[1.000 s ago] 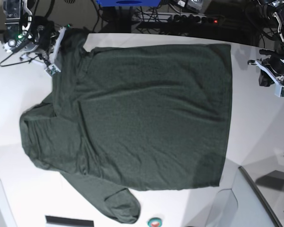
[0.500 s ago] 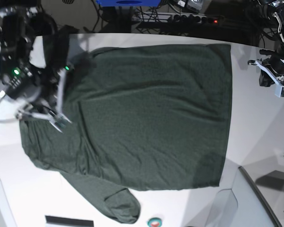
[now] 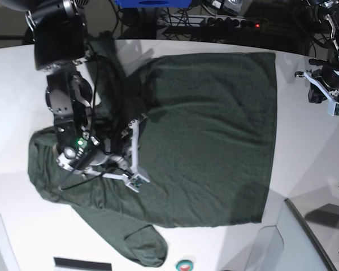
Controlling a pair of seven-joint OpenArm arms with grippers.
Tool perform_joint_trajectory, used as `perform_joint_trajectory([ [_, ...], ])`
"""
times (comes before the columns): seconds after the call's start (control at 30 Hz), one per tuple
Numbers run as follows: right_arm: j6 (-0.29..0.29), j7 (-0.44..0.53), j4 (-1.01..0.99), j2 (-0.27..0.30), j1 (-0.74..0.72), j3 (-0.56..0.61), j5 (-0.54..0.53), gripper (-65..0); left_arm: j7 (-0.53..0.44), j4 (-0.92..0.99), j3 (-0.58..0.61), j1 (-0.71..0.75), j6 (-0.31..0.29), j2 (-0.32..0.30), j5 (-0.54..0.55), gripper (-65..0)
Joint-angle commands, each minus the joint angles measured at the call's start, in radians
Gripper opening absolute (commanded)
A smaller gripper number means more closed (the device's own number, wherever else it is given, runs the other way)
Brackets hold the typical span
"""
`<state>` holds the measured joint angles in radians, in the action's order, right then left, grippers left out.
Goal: Layout the t-shirt on the table in an organized manner, then fold the t-shirt properly
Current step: 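Fold the grasped shoulder fabric inward over the shirt with the right gripper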
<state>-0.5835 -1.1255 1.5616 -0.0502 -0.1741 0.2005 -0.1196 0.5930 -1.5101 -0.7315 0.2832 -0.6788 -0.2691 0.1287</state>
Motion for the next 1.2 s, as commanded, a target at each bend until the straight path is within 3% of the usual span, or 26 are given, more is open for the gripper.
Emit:
perform_joint_trajectory([
  [0.0, 0.003, 0.012, 0.018, 0.002, -0.028, -0.002, -0.002, -41.4, -0.015, -0.019, -0.006, 0.000, 0.004, -0.017, 0.010, -58.7],
  [0.07, 0.003, 0.008, 0.058, 0.011, -0.012, -0.013, -0.002, -31.7, -0.015, -0.019, -0.006, 0.000, 0.004, -0.017, 0.010, -58.7],
  [0.13, 0.003, -0.011, 0.133, 0.060, 0.037, -0.028, -0.002, -27.0, -0.015, -0.019, -0.006, 0.006, 0.004, -0.017, 0.010, -58.7],
  [0.3, 0.003, -0.029, 0.353, 0.192, 0.313, -0.117, -0.002, -26.4, -0.018, -0.019, -0.006, 0.014, 0.004, -0.022, 0.010, -58.7],
  [0.37, 0.004, 0.002, 0.360, 0.214, 0.416, -0.160, -0.002, -26.3, -0.018, -0.019, -0.007, 0.014, 0.004, -0.023, 0.010, -58.7],
  [0.47, 0.004, 0.115, 0.339, 0.215, 0.552, -0.223, -0.002, -26.1, -0.018, -0.019, -0.007, 0.014, 0.004, -0.025, 0.010, -58.7],
  [0.57, 0.004, 0.189, 0.279, 0.211, 0.598, -0.226, -0.002, -26.0, -0.018, -0.020, -0.007, 0.012, 0.004, -0.025, 0.010, -58.7],
  [0.87, 0.004, 0.239, 0.150, 0.178, 0.597, -0.223, -0.002, -26.0, -0.018, -0.020, -0.012, 0.014, 0.004, -0.025, 0.010, -58.7],
  [1.17, 0.004, 0.296, 0.012, 0.158, 0.566, -0.149, -0.002, -26.7, -0.018, -0.050, -0.015, 0.031, 0.004, -0.026, 0.010, -58.7],
])
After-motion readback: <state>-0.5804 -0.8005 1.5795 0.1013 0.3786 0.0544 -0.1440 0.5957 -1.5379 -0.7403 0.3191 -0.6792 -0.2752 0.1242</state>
